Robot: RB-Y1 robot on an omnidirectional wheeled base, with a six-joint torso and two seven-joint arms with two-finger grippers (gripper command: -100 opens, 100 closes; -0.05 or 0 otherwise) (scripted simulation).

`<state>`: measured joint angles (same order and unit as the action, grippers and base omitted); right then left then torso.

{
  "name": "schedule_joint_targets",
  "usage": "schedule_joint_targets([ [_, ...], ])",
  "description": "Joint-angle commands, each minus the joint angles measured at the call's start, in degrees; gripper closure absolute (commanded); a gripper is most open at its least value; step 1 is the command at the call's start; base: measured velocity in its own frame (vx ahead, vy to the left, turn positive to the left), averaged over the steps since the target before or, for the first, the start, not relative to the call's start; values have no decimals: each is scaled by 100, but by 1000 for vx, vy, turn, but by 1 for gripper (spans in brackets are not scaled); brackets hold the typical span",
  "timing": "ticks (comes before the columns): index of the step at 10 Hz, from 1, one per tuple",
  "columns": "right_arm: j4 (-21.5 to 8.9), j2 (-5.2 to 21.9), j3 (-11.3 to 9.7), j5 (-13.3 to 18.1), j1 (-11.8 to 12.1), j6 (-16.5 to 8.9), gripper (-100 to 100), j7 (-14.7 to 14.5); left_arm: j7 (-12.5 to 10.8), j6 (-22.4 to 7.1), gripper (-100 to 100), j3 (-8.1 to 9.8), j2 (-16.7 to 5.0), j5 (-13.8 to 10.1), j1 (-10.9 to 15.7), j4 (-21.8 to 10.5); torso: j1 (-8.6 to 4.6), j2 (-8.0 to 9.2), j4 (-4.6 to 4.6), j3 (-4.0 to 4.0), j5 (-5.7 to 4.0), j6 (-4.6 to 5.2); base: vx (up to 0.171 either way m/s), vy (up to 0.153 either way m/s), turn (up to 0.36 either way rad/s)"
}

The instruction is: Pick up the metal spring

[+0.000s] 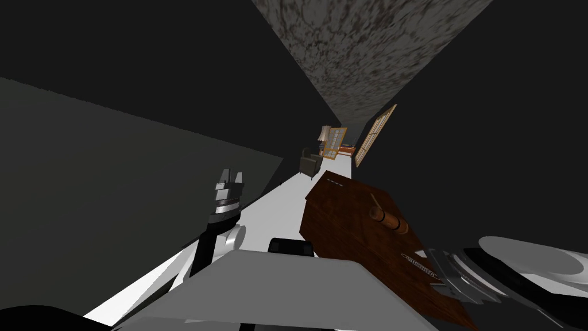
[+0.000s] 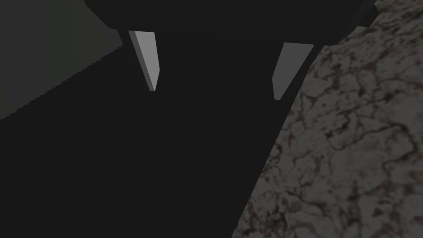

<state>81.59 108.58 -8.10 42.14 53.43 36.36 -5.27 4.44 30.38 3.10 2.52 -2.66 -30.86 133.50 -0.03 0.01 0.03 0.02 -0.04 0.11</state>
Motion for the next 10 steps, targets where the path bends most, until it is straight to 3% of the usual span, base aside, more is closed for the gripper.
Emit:
schedule_joint_targets([
  [1, -38, 33, -105, 168, -50, 15, -100, 72, 0, 0, 0, 0, 0, 0, 0, 0, 0, 0, 0, 0, 0, 0, 0, 0, 0],
  [2, -47, -10, -62, 124, -52, 32, -100, 43, 0, 0, 0, 0, 0, 0, 0, 0, 0, 0, 0, 0, 0, 0, 0, 0, 0],
  [3, -54, -10, -70, 137, -55, 41, 0, 47, 0, 0, 0, 0, 0, 0, 0, 0, 1, -1, 0, -1, 1, 0, 0, 0, 0],
  [4, -64, -212, -158, 197, -27, -80, -100, -18, 0, 0, 0, 0, 0, 0, 0, 0, 2, -1, 0, -1, 1, 0, -5, -6, 40],
  [6, -78, -464, -269, 274, 8, -231, -100, -99, 0, 0, 0, 0, 0, 0, 0, 0, -3, 3, 0, 1, -1, 0, -3, -3, 89],
  [8, -97, -480, -290, 356, -76, -166, -100, -31, 0, 0, 0, 0, 0, 0, 0, 0, 4, -2, 0, -1, 1, 1, 3, 4, -3],
  [9, -90, -476, -285, 339, -58, -188, 100, -47, 0, 0, 0, 0, 0, 0, 0, 0, 4, -3, -1, -2, 2, -1, 0, 0, 0],
  [10, -99, -471, -279, 341, -66, -193, 100, -46, 0, 0, 0, 0, 0, 0, 0, 0, 5, 0, -3, -2, -3, 4, -5, -4, 14],
])
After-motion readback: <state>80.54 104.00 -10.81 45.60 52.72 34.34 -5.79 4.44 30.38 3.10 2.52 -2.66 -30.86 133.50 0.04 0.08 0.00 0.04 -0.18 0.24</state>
